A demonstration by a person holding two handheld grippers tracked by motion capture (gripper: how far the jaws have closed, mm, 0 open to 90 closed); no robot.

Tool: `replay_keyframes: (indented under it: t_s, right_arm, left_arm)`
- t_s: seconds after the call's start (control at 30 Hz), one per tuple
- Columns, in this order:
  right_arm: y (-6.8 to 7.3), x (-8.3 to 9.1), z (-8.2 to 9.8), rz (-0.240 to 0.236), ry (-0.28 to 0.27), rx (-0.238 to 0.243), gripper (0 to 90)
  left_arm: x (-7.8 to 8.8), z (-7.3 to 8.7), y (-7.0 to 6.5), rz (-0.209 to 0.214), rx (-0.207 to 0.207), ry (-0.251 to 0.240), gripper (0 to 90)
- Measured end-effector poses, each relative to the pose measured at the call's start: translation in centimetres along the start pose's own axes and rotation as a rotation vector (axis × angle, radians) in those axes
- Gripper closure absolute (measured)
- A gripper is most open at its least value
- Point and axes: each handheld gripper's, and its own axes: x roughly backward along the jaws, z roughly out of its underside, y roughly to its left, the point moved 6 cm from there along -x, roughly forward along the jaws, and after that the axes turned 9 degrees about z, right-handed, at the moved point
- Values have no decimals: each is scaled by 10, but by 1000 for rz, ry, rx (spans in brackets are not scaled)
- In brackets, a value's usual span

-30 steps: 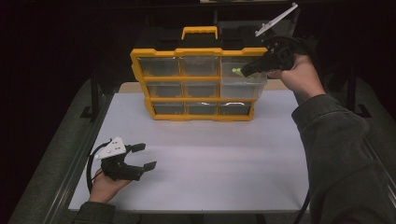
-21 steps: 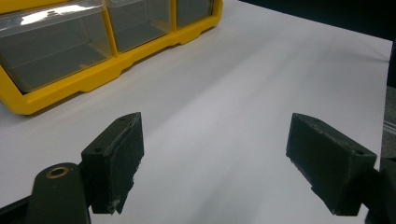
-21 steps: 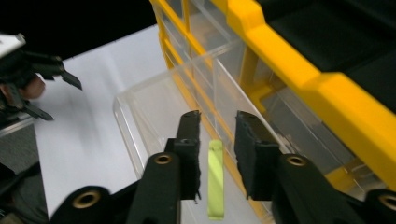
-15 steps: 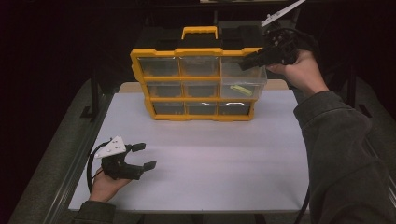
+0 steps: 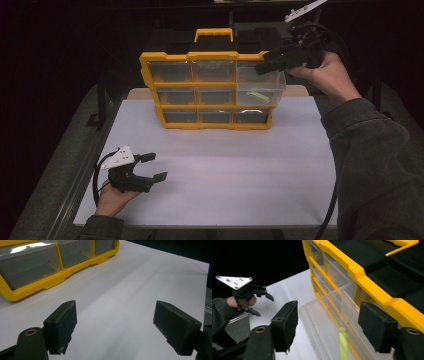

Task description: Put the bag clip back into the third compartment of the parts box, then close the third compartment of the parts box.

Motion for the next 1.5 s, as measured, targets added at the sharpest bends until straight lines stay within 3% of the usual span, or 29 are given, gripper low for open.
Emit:
replay_keyframes:
  t_s: [0.03, 0.13, 0.3, 0.33, 0.63, 0.7, 0.8, 1.2, 1.27, 1.5]
  right_arm:
    - [2, 2, 0, -12, -9, 1, 232]
    - [11, 13, -5, -54, -59, -14, 227]
    - [20, 18, -3, -56, -53, 8, 232]
    - [25, 19, -2, -56, -41, 30, 236]
    - [44, 28, -1, -59, -44, 89, 323]
    - [51, 29, 0, -62, -42, 116, 377]
    - [59, 30, 3, -86, -51, 119, 441]
    - [67, 16, 26, -128, -32, 126, 604]
    - [67, 13, 31, -133, -21, 132, 639]
    - [66, 8, 40, -114, 5, 160, 738]
  left_arm:
    - [0, 0, 0, 1, 4, -7, 192]
    - [0, 0, -1, 1, 8, -8, 192]
    - [-1, 0, -2, 2, 13, -9, 192]
    - [-1, -1, -2, 3, 17, -13, 192]
    - [-1, 0, -2, -1, 13, -9, 192]
    - [-1, 0, -2, -1, 16, -9, 192]
    - [-1, -1, -1, -2, 11, -11, 193]
    - [-1, -1, -1, -4, 24, -22, 194]
    - [-1, -1, 0, -6, 6, -17, 194]
    - [-2, -1, -2, -1, 17, -15, 194]
